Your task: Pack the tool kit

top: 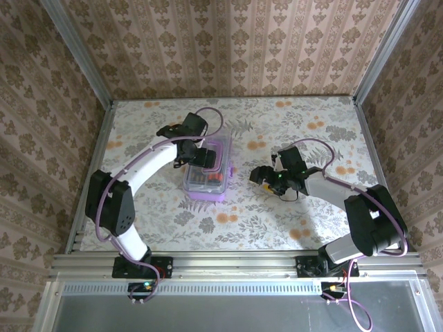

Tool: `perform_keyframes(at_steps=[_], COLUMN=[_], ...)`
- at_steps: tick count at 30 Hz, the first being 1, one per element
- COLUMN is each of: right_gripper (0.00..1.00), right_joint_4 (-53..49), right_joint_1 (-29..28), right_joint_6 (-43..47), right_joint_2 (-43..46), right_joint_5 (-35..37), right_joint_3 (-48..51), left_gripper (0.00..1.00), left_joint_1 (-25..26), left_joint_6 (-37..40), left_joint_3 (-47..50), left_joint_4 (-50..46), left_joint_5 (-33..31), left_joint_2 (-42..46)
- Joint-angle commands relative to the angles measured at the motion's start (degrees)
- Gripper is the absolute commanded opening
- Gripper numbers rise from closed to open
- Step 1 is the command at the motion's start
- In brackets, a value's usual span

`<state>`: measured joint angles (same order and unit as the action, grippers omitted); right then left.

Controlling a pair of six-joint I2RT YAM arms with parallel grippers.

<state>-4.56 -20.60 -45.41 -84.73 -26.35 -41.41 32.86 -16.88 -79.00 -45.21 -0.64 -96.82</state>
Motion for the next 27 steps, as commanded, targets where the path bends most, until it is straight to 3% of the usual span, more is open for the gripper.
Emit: perform_keyframes(at_steps=[1, 12, 19, 27], right_gripper=[0.75, 0.75, 0.77, 0.86], right_joint_4=[3.32, 6.96, 23.67, 36.94], right_joint_1=[0.21, -0.23, -0.45, -0.57], right_joint_6=[-1.49, -3.78, -10.93, -16.73], right_joint_2=[-1.72, -4.86, -9.36, -14.76], right_joint_5=[-3.66, -6.44, -13.01, -15.25], right_joint_3=[-0.22, -3.33, -2.06, -1.37], left_gripper=[0.81, 0.72, 0.7, 0.68], left_joint_1=[-0.44, -4.89, -7.51, -10.31], left_joint_6=[1.27, 2.18, 3.96, 4.18], left_joint_3=[3.19, 9.49, 12.01, 15.65], left_joint_4=[-1.74, 4.77, 6.8, 9.97], left_joint_5=[3.89, 13.52, 16.58, 19.58], left_joint_2=[-0.6, 2.33, 2.24, 2.24])
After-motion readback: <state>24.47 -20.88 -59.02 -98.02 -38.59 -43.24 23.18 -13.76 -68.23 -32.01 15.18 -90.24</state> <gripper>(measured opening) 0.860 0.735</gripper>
